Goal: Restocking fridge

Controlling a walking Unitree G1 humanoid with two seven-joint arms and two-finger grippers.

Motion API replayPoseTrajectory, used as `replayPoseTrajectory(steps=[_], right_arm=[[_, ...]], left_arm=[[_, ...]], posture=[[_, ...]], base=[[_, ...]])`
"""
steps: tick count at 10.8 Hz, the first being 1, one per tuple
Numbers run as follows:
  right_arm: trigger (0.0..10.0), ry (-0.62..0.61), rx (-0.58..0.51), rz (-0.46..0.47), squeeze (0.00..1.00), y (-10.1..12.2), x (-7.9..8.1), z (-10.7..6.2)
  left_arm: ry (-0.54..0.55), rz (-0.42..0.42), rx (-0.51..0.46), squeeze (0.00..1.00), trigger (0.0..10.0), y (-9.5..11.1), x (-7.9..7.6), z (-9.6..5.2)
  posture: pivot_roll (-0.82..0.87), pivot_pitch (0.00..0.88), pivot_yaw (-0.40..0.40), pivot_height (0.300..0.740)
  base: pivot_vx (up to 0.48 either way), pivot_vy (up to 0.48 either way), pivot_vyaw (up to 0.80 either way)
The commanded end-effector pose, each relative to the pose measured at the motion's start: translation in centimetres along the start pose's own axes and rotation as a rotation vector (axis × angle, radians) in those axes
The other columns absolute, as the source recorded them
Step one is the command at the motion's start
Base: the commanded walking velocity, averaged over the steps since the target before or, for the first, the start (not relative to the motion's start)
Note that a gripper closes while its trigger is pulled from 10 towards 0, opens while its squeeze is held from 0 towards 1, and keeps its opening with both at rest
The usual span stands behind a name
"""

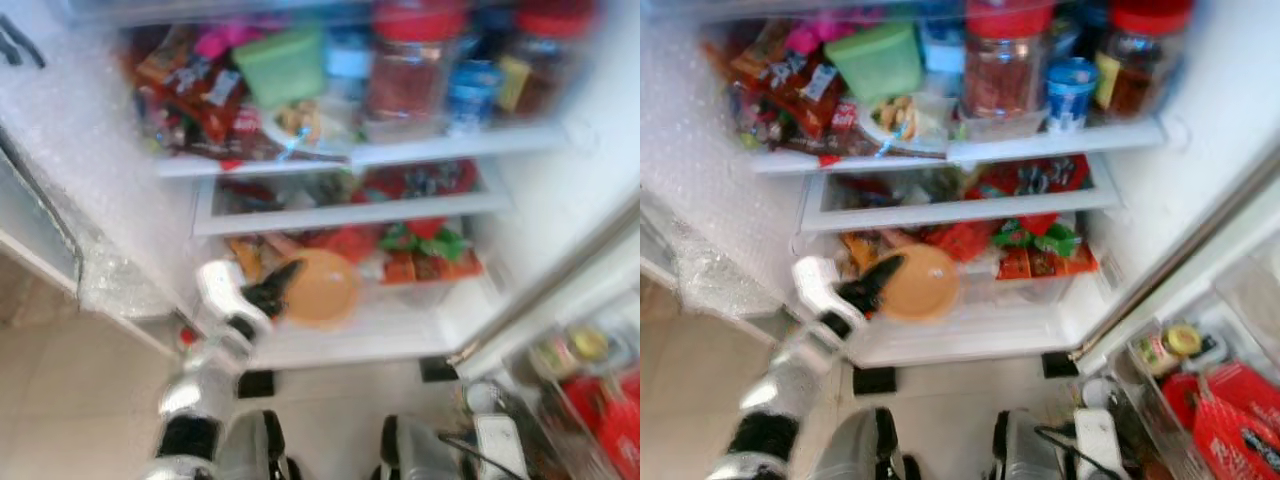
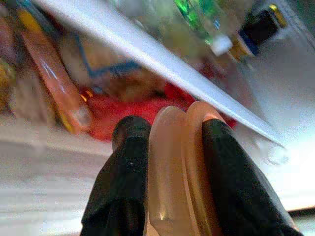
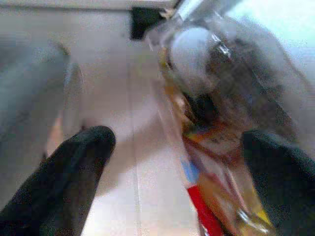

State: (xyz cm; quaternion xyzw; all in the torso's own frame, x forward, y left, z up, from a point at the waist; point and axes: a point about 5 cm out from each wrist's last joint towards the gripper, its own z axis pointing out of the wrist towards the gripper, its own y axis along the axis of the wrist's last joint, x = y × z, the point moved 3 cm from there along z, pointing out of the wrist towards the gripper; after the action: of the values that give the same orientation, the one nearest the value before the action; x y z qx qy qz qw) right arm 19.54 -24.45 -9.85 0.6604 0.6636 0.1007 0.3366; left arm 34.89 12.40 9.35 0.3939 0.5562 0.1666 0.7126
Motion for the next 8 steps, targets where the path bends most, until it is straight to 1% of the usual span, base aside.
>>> replayPoseTrajectory(steps=[1,5,6,7,8], right_arm=[[10.0,0.008,0.041,-0.005,0.00,-1.5,0.1,-0.3],[10.0,0.004,0.038,-0.006,0.00,-1.4,0.1,-0.3],[10.0,0.003,0.037,-0.009,0.00,-1.4,0.1,-0.3],[10.0,0.004,0.036,-0.012,0.00,-1.4,0.1,-0.3],[10.0,0.004,0.036,-0.012,0.00,-1.4,0.1,-0.3]], left_arm=[[-0.030,-0.018,-0.029,0.00,10.0,0.2,-0.9,0.2],[-0.086,-0.023,-0.093,0.00,10.0,1.8,-2.3,0.5],[-0.134,-0.048,-0.099,0.00,10.0,2.2,-3.2,0.5],[-0.150,-0.041,-0.111,0.00,10.0,2.6,-3.8,0.6],[-0.131,-0.045,-0.134,0.00,10.0,3.0,-3.5,0.7]], posture=[[-0.11,0.188,0.082,0.627],[-0.11,0.187,0.083,0.627],[-0.11,0.188,0.082,0.627],[-0.11,0.188,0.082,0.627],[-0.11,0.188,0.082,0.627]], base=[[0.292,0.000,0.00],[0.285,0.000,0.00],[0.000,0.000,0.00],[0.000,0.000,0.00],[0.000,0.000,0.00]])
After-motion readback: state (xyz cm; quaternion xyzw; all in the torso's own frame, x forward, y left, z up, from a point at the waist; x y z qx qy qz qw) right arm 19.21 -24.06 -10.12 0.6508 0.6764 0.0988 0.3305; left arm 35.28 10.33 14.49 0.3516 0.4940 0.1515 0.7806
